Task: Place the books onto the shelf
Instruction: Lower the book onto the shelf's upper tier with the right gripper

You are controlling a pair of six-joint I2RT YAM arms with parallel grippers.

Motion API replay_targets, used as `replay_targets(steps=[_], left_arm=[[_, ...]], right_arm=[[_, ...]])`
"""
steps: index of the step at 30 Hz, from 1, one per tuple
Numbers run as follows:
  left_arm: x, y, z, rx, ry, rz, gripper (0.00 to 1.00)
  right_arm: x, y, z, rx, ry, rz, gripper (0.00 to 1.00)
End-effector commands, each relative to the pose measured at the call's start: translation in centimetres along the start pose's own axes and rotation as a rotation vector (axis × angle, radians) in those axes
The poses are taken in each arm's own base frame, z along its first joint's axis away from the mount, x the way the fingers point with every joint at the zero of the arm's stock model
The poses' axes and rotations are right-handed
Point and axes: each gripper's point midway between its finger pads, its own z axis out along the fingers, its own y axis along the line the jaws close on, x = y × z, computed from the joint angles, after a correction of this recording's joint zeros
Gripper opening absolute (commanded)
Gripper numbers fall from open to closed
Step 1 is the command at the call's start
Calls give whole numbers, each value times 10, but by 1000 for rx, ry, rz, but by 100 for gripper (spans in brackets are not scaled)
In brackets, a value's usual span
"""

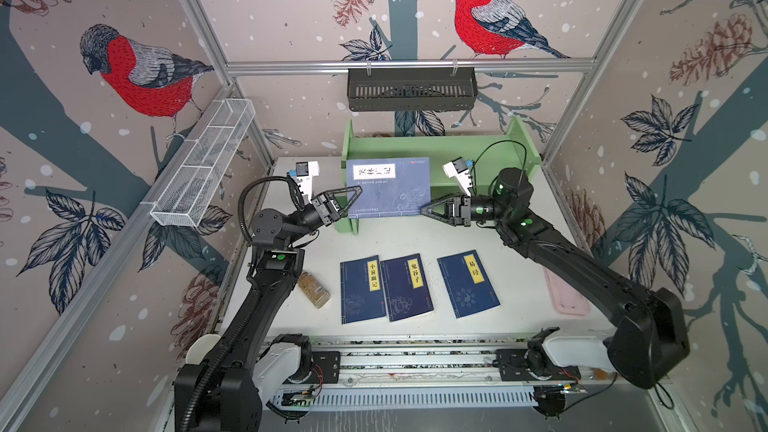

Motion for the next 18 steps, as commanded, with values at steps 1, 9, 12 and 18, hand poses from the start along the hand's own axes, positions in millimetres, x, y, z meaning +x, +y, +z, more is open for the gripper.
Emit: replay_targets(steps=[1, 9, 12, 18], left_arm=[[-6, -6, 0, 19, -27, 28, 0], [-3, -2, -1, 8, -28, 5, 0], [-3, -1, -1, 4, -28, 4, 0], [-3, 2, -1, -6, -34, 4, 0]], right_arm=[[-18, 11, -2, -11, -94, -56, 39], [-25, 6, 1, -7, -138, -27, 31], [-26, 7, 3, -17, -140, -27, 25], [-33, 8, 6, -12, -135, -29, 4]])
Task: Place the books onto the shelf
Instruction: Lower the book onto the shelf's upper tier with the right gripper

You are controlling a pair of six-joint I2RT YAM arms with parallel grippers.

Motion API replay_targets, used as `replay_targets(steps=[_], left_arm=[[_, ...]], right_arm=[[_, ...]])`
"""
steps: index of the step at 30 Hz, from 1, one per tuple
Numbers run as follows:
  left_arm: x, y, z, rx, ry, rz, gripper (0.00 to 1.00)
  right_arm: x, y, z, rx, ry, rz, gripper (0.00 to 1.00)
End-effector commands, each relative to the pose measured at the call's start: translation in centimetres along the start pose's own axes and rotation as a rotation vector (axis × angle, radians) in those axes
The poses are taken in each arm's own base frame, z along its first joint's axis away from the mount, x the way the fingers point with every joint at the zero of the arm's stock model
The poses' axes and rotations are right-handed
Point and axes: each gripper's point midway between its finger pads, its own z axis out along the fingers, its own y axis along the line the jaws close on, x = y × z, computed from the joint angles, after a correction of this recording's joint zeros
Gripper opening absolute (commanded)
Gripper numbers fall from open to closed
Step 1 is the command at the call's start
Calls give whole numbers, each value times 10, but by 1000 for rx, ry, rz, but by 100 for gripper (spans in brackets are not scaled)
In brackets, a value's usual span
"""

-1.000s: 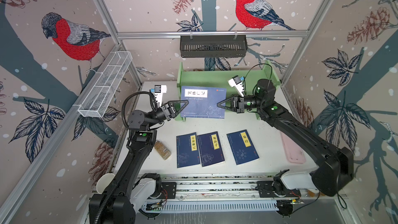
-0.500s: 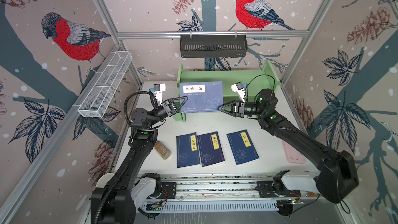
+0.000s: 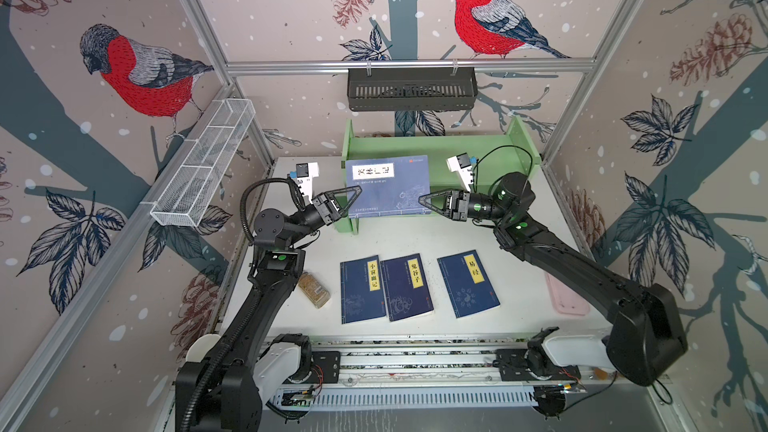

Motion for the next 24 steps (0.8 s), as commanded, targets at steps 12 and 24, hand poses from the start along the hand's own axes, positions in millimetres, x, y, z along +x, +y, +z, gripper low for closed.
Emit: replay_targets(steps=[12, 24], left_arm=[[-24, -1, -4, -151, -15, 254, 65], [-76, -15, -14, -386, -81, 435, 67]], right_arm=[[-56, -3, -25, 131, -103, -35, 0], [-74, -40, -23, 166, -12, 97, 0]])
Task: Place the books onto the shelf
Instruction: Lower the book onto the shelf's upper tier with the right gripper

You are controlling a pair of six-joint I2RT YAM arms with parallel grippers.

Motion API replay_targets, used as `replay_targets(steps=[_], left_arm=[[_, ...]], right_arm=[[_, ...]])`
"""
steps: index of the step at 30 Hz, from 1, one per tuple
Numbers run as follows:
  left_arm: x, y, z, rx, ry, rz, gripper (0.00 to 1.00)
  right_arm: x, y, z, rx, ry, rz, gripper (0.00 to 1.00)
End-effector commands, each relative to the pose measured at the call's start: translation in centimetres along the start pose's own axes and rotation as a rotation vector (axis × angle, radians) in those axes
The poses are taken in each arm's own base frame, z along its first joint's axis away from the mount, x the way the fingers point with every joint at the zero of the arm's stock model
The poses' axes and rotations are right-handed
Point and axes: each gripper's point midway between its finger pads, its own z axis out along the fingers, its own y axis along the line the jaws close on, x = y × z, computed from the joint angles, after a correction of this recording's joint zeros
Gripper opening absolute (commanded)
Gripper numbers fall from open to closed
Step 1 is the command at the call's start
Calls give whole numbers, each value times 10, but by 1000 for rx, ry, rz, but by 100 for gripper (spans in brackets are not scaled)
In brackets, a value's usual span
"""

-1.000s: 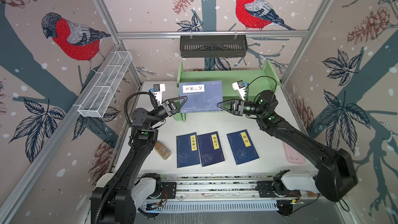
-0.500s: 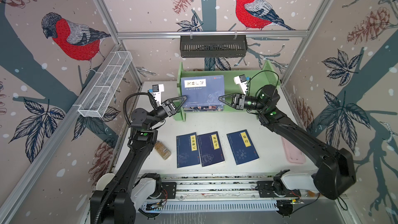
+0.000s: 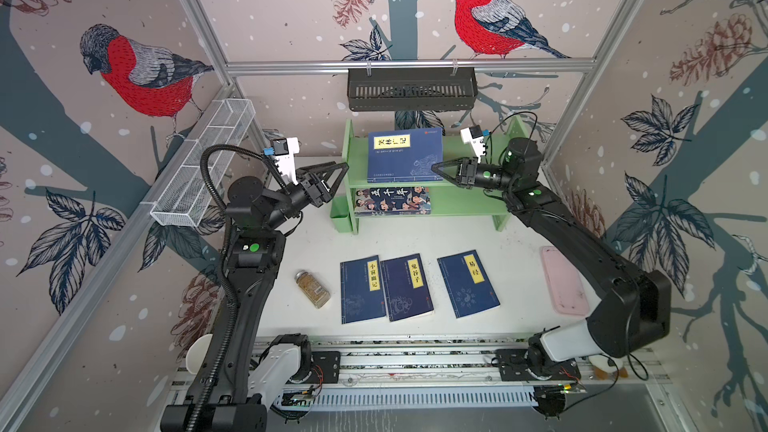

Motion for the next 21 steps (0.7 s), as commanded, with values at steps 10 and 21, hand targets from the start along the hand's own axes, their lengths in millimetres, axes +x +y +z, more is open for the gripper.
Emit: replay_targets(steps=[10, 21], left_arm=[[0, 20, 3, -78, -4, -3, 67], [-1, 23, 8, -60, -12, -52, 68]], right_arm=[[10, -18, 8, 20, 64, 96, 1], [3, -30, 13, 51, 32, 156, 2]])
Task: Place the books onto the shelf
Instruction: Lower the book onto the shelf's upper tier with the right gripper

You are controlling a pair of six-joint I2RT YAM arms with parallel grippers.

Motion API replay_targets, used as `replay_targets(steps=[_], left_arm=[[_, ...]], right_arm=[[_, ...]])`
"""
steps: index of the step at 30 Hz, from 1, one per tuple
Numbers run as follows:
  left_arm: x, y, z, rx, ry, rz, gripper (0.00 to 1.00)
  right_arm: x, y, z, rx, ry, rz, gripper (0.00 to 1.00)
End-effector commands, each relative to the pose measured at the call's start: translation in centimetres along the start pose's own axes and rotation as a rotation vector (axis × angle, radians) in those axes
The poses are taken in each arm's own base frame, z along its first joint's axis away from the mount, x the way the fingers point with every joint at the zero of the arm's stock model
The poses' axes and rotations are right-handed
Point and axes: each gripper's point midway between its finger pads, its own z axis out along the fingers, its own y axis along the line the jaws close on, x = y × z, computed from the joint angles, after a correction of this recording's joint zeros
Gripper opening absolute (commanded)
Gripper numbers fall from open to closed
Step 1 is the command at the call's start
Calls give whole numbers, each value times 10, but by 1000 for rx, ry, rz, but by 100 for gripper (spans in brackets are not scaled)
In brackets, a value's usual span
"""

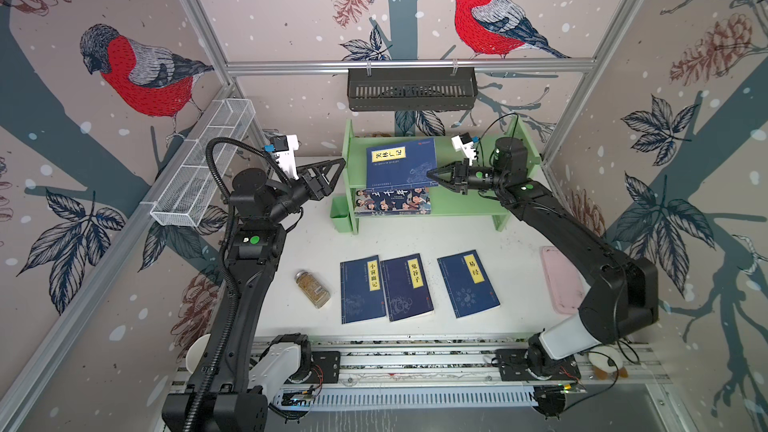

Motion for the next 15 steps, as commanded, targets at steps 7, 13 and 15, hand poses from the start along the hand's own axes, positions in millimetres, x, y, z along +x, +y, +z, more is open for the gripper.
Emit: replay_targets(steps=[7, 13, 15], left_arm=[[-2, -5, 0, 42, -21, -8, 68], [2, -4, -1, 51, -18, -18, 69], [4, -3, 0, 52, -14, -20, 69]], right_arm=[[-19, 4, 5, -14, -46, 9, 2], [-22, -5, 10, 9, -33, 26, 7], [-23, -10, 11, 34, -28, 27, 9]])
